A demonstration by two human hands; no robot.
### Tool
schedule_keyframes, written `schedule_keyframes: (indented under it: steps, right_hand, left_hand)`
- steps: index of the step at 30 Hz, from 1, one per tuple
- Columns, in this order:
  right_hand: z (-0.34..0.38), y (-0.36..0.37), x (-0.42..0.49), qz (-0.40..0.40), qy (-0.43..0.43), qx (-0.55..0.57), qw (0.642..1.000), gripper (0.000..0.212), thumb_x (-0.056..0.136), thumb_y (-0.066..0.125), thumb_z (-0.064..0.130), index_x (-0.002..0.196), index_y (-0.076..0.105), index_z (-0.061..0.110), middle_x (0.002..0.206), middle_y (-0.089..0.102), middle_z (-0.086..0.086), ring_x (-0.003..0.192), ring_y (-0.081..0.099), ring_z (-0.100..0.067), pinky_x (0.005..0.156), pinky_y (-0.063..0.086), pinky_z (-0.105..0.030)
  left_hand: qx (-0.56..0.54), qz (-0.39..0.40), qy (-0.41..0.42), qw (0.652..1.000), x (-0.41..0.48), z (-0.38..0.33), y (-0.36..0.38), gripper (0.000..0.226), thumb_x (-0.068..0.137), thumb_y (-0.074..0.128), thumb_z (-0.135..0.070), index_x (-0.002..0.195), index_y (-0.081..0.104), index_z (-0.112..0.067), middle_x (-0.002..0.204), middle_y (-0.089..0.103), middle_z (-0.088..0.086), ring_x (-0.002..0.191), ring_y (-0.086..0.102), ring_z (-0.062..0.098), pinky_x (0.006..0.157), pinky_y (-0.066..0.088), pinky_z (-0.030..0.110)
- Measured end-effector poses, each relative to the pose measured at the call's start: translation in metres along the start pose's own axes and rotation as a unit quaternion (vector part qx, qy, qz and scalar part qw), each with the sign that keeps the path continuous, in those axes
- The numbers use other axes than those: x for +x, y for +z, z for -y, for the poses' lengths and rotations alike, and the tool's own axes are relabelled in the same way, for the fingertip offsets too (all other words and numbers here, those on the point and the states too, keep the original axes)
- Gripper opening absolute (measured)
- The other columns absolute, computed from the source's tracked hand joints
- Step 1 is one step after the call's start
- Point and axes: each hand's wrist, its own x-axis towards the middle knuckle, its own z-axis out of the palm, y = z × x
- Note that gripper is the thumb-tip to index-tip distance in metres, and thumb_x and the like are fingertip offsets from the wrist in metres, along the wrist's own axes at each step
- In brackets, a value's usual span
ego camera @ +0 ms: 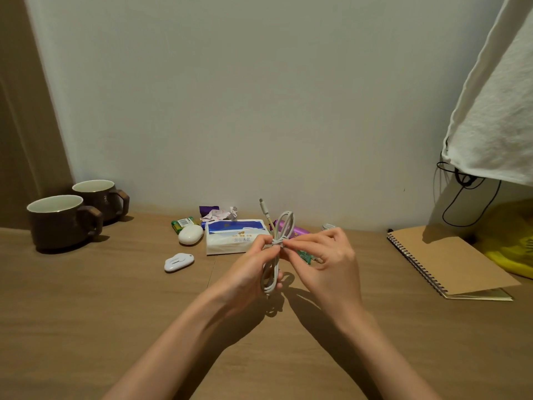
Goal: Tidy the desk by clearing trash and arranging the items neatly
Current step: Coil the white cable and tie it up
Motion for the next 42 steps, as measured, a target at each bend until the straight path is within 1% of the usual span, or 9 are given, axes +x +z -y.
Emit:
schedule_keyframes:
  steps: [3, 6, 10, 20, 29, 35, 37, 39, 42]
  right_hand:
    - [-0.004, 0.003, -0.002, 0.01, -0.029, -0.042, 0.999, 0.022, 0.077, 0.074, 0.032, 0.098, 0.075, 0.026, 0.092, 0.073, 0.01, 0.085, 0.054, -0.017, 0.064, 0.052, -0.037]
    - [-0.006, 0.004, -0.002, 0.01, -0.047, -0.066, 0.997, 0.02, 0.077, 0.075, 0.033, 0.095, 0.075, 0.023, 0.09, 0.073, 0.008, 0.085, 0.055, -0.018, 0.064, 0.051, -0.036]
    - [-0.007, 0.003, -0.001, 0.02, -0.028, -0.031, 0.999, 0.015, 0.078, 0.073, 0.03, 0.091, 0.074, 0.023, 0.09, 0.073, 0.008, 0.085, 0.052, -0.016, 0.065, 0.051, -0.036]
    - [-0.012, 0.0, 0.004, 0.052, -0.059, 0.019, 0.997, 0.013, 0.077, 0.074, 0.018, 0.089, 0.071, 0.016, 0.089, 0.071, 0.005, 0.086, 0.049, -0.012, 0.067, 0.05, -0.026]
    - [-0.021, 0.004, 0.003, 0.027, -0.172, -0.116, 0.978, 0.021, 0.082, 0.067, 0.02, 0.099, 0.071, 0.007, 0.09, 0.073, -0.005, 0.083, 0.058, -0.02, 0.067, 0.053, -0.032]
    - [-0.008, 0.01, -0.001, 0.053, -0.049, -0.048, 0.996, 0.018, 0.088, 0.063, 0.018, 0.105, 0.07, 0.015, 0.096, 0.07, 0.003, 0.09, 0.051, -0.012, 0.072, 0.05, -0.028]
    - [-0.001, 0.012, -0.002, 0.08, 0.027, 0.025, 0.996, 0.016, 0.089, 0.063, 0.018, 0.103, 0.07, 0.02, 0.094, 0.067, 0.012, 0.092, 0.05, -0.006, 0.076, 0.045, -0.02]
    - [0.003, 0.013, 0.001, 0.107, 0.117, 0.125, 0.979, 0.014, 0.09, 0.062, 0.019, 0.099, 0.07, 0.027, 0.091, 0.062, 0.021, 0.094, 0.053, -0.003, 0.08, 0.045, -0.017]
    - [0.005, 0.007, 0.006, 0.142, 0.209, 0.269, 0.929, 0.013, 0.091, 0.061, 0.016, 0.095, 0.071, 0.023, 0.087, 0.068, 0.008, 0.088, 0.065, -0.006, 0.076, 0.053, -0.022]
  left_hand:
    - [0.0, -0.008, -0.001, 1.0, 0.001, 0.001, 0.0, 0.017, 0.101, 0.034, -0.025, 0.111, 0.046, -0.018, 0.102, 0.049, 0.017, 0.065, 0.052, 0.015, 0.054, 0.047, 0.026]
    - [0.021, -0.017, 0.003, 1.0, 0.002, 0.001, 0.0, 0.02, 0.102, 0.03, -0.023, 0.113, 0.045, -0.015, 0.095, 0.049, 0.015, 0.066, 0.051, 0.015, 0.054, 0.046, 0.026]
    - [0.045, -0.024, 0.005, 0.999, 0.0, 0.0, 0.001, 0.025, 0.102, 0.031, -0.02, 0.12, 0.044, -0.009, 0.084, 0.051, 0.006, 0.066, 0.051, 0.015, 0.055, 0.046, 0.025]
    - [0.0, 0.01, -0.009, 1.0, 0.0, 0.0, 0.001, 0.022, 0.101, 0.035, -0.022, 0.116, 0.048, -0.014, 0.088, 0.053, 0.01, 0.065, 0.052, 0.015, 0.059, 0.045, 0.03]
    - [0.005, -0.01, 0.009, 1.0, 0.0, -0.002, 0.002, 0.02, 0.1, 0.037, -0.023, 0.114, 0.049, -0.015, 0.079, 0.054, 0.006, 0.063, 0.051, 0.013, 0.057, 0.043, 0.027]
    - [0.038, -0.103, 0.066, 0.992, 0.003, 0.002, 0.001, 0.026, 0.1, 0.039, -0.023, 0.124, 0.047, -0.018, 0.076, 0.05, 0.003, 0.063, 0.047, 0.012, 0.055, 0.042, 0.024]
    - [0.034, -0.13, 0.079, 0.988, 0.003, 0.002, -0.001, 0.026, 0.1, 0.038, -0.022, 0.125, 0.045, -0.019, 0.077, 0.05, 0.004, 0.062, 0.047, 0.011, 0.053, 0.042, 0.023]
    - [0.104, -0.156, 0.112, 0.976, 0.003, 0.004, -0.002, 0.025, 0.1, 0.037, -0.022, 0.125, 0.044, -0.02, 0.081, 0.051, 0.003, 0.065, 0.048, 0.009, 0.051, 0.041, 0.018]
    - [0.193, -0.181, 0.156, 0.951, 0.005, 0.01, -0.002, 0.017, 0.099, 0.04, -0.023, 0.113, 0.049, -0.02, 0.084, 0.052, -0.003, 0.068, 0.048, 0.006, 0.05, 0.039, 0.012]
